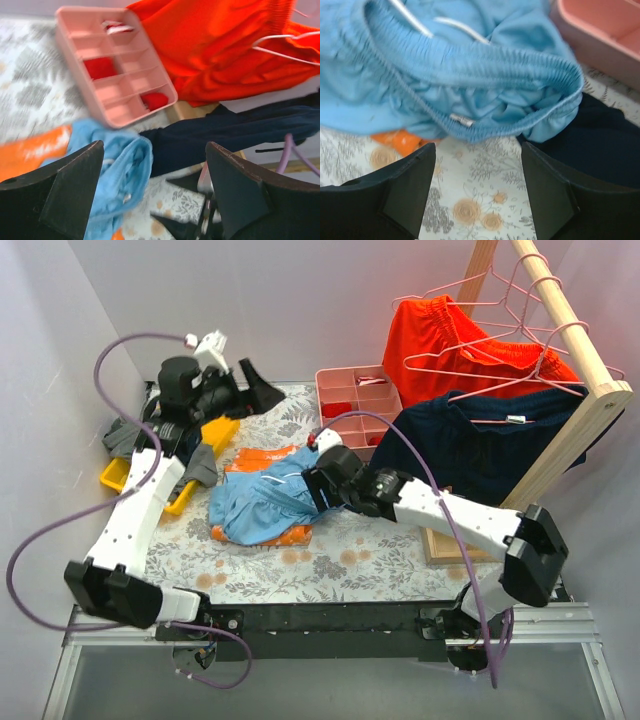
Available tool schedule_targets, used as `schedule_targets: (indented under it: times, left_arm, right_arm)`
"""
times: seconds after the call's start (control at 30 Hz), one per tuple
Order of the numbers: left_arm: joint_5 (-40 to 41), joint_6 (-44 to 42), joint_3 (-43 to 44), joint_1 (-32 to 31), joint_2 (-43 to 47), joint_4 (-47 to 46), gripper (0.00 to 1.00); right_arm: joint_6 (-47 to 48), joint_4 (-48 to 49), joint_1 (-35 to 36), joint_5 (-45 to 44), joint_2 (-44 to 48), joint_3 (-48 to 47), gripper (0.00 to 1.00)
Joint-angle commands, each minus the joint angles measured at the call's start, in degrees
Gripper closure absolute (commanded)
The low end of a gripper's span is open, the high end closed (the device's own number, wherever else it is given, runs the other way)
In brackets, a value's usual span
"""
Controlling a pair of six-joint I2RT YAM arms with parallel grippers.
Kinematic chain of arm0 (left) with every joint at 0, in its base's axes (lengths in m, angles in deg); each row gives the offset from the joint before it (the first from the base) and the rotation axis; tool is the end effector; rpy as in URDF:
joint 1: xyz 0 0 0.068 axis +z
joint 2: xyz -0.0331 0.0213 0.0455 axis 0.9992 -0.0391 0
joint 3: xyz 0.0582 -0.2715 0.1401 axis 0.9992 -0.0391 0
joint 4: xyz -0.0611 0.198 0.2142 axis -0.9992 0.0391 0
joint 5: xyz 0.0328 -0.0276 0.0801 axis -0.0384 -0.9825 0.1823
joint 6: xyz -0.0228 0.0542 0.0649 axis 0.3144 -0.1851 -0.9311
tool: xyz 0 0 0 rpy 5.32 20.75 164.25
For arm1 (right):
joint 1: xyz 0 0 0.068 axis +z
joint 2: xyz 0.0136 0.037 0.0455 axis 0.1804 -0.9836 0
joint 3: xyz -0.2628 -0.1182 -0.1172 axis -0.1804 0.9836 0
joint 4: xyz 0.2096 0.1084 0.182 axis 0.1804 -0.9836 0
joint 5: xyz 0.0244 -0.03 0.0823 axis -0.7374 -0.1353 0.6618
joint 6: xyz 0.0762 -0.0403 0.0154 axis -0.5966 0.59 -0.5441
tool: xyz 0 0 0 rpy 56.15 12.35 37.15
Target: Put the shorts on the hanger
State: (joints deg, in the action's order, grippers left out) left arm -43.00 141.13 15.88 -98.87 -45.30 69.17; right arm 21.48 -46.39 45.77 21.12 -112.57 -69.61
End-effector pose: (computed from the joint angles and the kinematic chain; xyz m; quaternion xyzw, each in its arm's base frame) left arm 0.3300 -0.0973 0.4464 -0.2679 0.7599 -0.4912 0.3310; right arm 0.2577 0.3314 0.3010 -0.2318 0.8651 0.0975 0.4341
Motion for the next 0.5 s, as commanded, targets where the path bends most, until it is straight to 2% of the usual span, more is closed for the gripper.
schedule_targets:
  times: [0.0, 0.07, 0.2, 0.27, 0.33, 0.47]
  left_arm:
    - [-6.04, -6.87, 13.81, -4.0, -7.85, -5.99, 0.19]
    - [-7.38, -10.12, 18.29, -6.63, -13.39, -7.85, 0.24]
    - [-9.93, -18.73, 33.3, -13.04, -23.84, -9.08, 0.31]
    - [-12.13, -23.2, 36.67, -16.3, -29.63, -10.39, 0.34]
    - [-16.68, -23.93, 40.09, -18.4, -32.73, -13.9, 0.37]
    - [-18.2, -23.06, 42.66, -20.52, -39.23, -21.72, 0.41]
  right_arm:
    - [2.63, 13.51, 2.45, 3.45, 9.32, 9.56, 0.23]
    - [3.85, 16.93, 3.68, 4.15, 12.48, 14.92, 0.23]
    - [5.44, 20.29, 4.57, 6.0, 16.71, 21.69, 0.24]
    - [6.05, 20.99, 4.83, 6.79, 19.25, 25.02, 0.24]
    - [6.76, 21.87, 4.75, 7.05, 20.93, 27.23, 0.24]
    - [7.64, 20.73, 5.01, 7.67, 25.93, 30.4, 0.25]
